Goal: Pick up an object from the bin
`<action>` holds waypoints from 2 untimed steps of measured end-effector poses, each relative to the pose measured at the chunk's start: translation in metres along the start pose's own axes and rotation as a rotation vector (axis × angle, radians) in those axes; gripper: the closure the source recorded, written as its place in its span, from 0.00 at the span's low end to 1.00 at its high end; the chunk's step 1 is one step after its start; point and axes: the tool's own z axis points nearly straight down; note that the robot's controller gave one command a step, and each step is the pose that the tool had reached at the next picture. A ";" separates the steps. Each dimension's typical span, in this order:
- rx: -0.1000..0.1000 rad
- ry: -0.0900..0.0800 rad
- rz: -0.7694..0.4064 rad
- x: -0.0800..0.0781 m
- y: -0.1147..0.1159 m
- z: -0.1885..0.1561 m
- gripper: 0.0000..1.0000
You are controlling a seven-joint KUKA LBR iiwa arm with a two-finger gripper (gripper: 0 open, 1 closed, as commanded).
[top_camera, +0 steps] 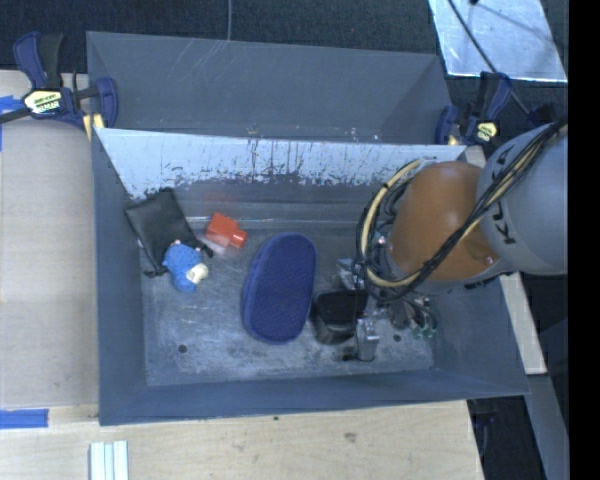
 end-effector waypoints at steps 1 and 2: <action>0.000 -0.006 0.001 -0.002 0.000 -0.003 1.00; 0.000 -0.011 -0.346 -0.010 -0.012 -0.003 1.00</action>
Offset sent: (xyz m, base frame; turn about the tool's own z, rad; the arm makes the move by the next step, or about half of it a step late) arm 0.0000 0.0000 0.0000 0.0000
